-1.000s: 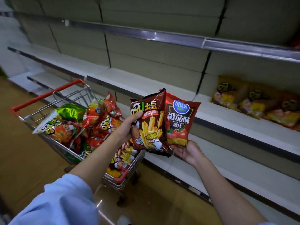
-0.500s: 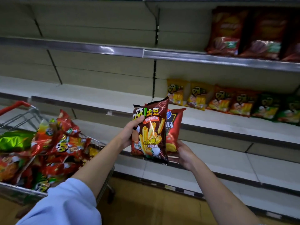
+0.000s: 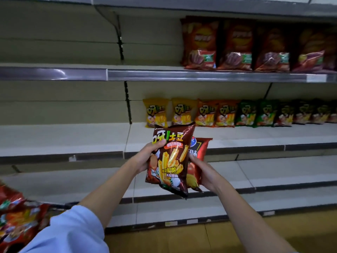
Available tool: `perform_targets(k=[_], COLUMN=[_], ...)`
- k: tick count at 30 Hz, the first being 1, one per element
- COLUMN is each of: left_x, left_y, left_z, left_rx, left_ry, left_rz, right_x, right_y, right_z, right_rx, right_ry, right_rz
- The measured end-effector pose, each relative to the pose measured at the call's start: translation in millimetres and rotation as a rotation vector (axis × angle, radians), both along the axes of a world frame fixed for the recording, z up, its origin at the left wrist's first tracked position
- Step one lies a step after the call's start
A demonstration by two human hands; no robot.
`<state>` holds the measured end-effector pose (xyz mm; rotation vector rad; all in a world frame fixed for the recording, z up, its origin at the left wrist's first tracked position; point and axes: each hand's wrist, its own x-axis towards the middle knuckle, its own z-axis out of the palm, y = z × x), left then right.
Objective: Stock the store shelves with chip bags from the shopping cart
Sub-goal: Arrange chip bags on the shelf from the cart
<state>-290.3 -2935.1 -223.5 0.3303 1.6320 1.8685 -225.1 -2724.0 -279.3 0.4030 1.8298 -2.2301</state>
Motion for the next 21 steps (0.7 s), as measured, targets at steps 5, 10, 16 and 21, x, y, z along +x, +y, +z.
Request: perform_targets(k=[5, 10, 16, 21], left_x=[-37.3, -64.9, -71.7, -65.2], left_y=[21.9, 50.4, 105.0, 166.3], left_z=[-8.0, -23.1, -39.7, -39.9], left_rx=[-0.037, -0.056, -0.126, -0.14], left_ry=[0.014, 0.004, 0.074, 0.118], left_rz=[-0.086, -0.062, -0.17, -0.279], right_x=[-12.3, -9.8, 23.2, 48.9], right_y=[7.2, 26.6, 69.1, 107.0], right_z=[-9.7, -26.1, -39.9, -37.2], right_rx=[-0.016, -0.019, -0.007, 0.075], right_ry=[0.117, 0.106, 0.104, 0.064], right_rz=[-0.208, -0.479, -0.673, -0.782])
